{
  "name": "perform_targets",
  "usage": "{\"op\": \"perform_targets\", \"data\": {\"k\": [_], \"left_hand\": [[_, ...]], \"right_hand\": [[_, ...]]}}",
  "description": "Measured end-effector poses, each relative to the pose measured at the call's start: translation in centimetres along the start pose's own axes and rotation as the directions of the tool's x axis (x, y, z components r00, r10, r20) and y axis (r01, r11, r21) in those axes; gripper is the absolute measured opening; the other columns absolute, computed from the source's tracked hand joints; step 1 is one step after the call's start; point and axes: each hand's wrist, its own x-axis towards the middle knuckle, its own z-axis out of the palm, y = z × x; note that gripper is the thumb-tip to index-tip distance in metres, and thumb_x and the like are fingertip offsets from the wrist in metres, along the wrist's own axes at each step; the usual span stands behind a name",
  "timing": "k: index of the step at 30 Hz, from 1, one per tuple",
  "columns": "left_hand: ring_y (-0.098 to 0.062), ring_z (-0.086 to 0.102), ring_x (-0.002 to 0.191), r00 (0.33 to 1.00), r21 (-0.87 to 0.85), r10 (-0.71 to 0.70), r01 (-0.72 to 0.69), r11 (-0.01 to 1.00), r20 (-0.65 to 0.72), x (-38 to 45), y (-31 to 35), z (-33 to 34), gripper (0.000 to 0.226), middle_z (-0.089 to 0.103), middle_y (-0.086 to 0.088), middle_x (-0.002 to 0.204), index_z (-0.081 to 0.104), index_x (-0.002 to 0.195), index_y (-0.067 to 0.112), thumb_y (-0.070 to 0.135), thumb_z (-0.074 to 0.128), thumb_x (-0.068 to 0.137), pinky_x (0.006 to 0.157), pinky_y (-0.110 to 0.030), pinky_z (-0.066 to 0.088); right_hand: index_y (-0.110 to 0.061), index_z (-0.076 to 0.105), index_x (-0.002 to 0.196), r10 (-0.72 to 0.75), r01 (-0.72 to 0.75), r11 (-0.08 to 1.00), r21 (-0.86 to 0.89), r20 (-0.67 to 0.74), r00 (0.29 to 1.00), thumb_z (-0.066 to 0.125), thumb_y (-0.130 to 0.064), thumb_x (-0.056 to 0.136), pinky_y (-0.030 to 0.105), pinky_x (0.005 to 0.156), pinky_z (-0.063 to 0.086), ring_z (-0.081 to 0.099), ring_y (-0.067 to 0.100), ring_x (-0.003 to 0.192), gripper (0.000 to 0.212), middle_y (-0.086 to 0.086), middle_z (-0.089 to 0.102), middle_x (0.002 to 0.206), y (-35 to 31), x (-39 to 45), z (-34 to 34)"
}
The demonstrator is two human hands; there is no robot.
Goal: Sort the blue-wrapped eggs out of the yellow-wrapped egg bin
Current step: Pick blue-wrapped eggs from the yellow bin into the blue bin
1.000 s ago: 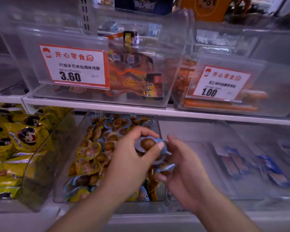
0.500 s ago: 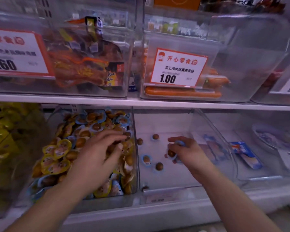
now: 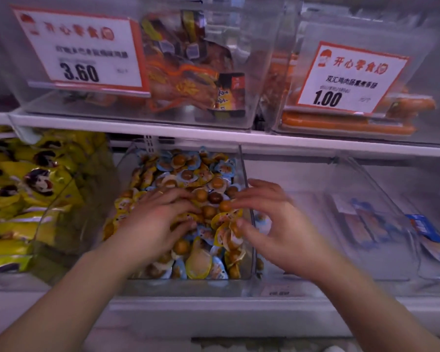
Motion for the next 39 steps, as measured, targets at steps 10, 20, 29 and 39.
{"op": "perform_targets", "data": {"k": [10,20,29,39], "left_hand": [[-0.028,0.061,0.102,0.973,0.117,-0.089,0.116,0.986,-0.214,-1.5,-1.5,-2.2,0.019,0.065,0.002,0.113,0.077,0.106,0.023,0.020,0.074,0.087,0.091,-0.037,0.039],[-0.012,0.040,0.123,0.961,0.149,-0.043,0.002,0.989,0.274,-2.3,1.4,-1.5,0.068,0.051,0.018,0.126,0.051,0.135,0.040,0.077,0.055,0.077,0.105,-0.033,0.030],[-0.014,0.043,0.124,0.967,0.221,-0.111,0.059,0.974,0.231,-1.7,2.7,-0.1,0.088,0.056,0.020,0.129,0.044,0.132,0.043,0.092,0.042,0.059,0.102,-0.038,0.029],[-0.010,0.063,0.105,0.984,-0.045,-0.176,0.174,0.984,-0.024,-1.6,0.4,-1.9,0.022,0.069,0.018,0.109,0.069,0.106,0.034,0.033,0.066,0.084,0.092,-0.036,0.048]], "right_hand": [[-0.023,0.070,0.116,0.005,0.248,0.761,-0.599,0.387,0.922,0.082,-0.055,0.065,0.059,0.119,0.019,0.041,0.034,0.139,0.061,0.002,0.060,0.131,-2.7,-0.5,2.4],[-0.032,0.061,0.128,0.072,0.317,0.641,-0.699,0.465,0.882,0.069,-0.063,0.073,0.068,0.115,0.009,0.030,0.037,0.134,0.064,0.006,0.040,0.138,-4.0,1.2,3.3],[-0.026,0.067,0.118,0.057,0.297,0.670,-0.681,0.446,0.893,0.066,-0.070,0.069,0.072,0.112,0.008,0.026,0.035,0.136,0.066,0.010,0.039,0.135,-3.9,2.7,3.9],[-0.025,0.073,0.100,-0.050,0.091,0.936,-0.339,0.126,0.991,0.074,-0.037,0.080,0.055,0.117,0.026,0.055,0.018,0.117,0.023,-0.009,0.067,0.110,-1.9,2.0,3.8]]}}
